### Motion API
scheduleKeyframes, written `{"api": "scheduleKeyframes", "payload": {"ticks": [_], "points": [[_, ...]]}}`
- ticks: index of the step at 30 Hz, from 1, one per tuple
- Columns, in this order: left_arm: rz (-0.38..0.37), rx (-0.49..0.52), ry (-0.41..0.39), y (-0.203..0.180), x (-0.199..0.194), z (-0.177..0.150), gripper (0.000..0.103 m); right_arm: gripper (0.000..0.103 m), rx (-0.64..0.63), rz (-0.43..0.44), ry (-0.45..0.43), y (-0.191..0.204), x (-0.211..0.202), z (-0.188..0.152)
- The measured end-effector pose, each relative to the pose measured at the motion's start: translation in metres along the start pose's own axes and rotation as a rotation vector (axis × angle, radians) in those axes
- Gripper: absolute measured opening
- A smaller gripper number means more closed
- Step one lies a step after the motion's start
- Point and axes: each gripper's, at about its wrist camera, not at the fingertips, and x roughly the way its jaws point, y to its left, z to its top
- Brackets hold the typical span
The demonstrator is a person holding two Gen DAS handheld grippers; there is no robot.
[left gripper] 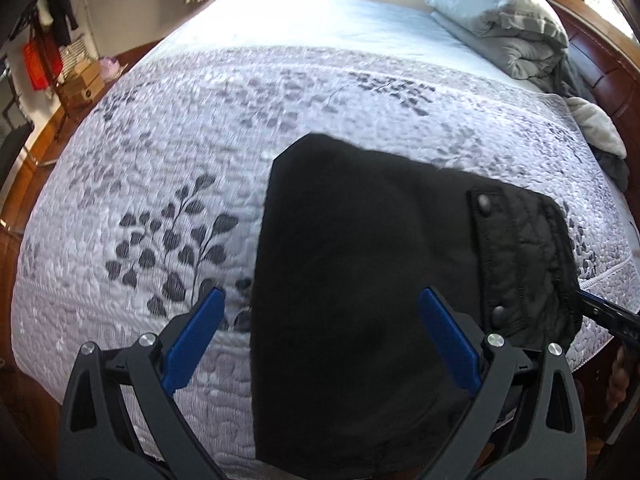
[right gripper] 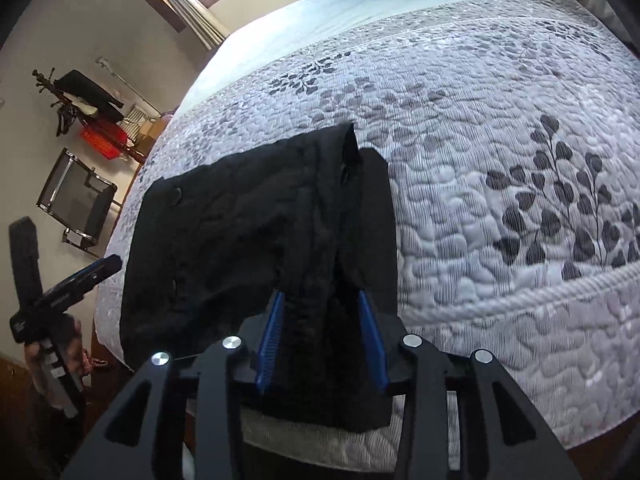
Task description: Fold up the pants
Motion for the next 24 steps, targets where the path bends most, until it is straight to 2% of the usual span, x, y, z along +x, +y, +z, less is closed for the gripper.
{"api": "scheduleKeyframes", "payload": {"ticks": [9, 10, 12, 18, 21, 23, 24], "points": [[0.029, -0.002, 0.034, 0.011, 0.005, -0.016, 0.098, 0.045, 0.009, 0.008, 0.039, -0.002, -0.005, -0.018], [0.031, -0.002, 0.039, 0.011, 0.006, -0.017, 0.098, 0.043, 0.013, 0.008, 0.042, -0.002, -0.003, -0.019], [0.025, -0.004, 0.045, 0.012, 0.006, -0.019, 0.098, 0.023, 0.012, 0.046, 0.045, -0.002, 0.000, -0.020], [-0.005, -0.011, 0.056, 0.020, 0.003, -0.020, 0.098, 0.016, -0.026, -0.002, 0.049, 0.004, 0.002, -0.021], [-0.058, -0.013, 0.075, 0.032, 0.001, -0.019, 0.098, 0.015, -0.022, -0.009, 0.053, 0.002, 0.001, -0.020], [-0.149, -0.020, 0.098, 0.043, 0.002, -0.019, 0.098, 0.015, -0.058, -0.023, 0.047, 0.006, -0.002, -0.021], [-0.179, -0.025, 0.109, 0.046, 0.003, -0.019, 0.098, 0.019, -0.065, -0.023, 0.043, 0.008, -0.004, -0.021]]}}
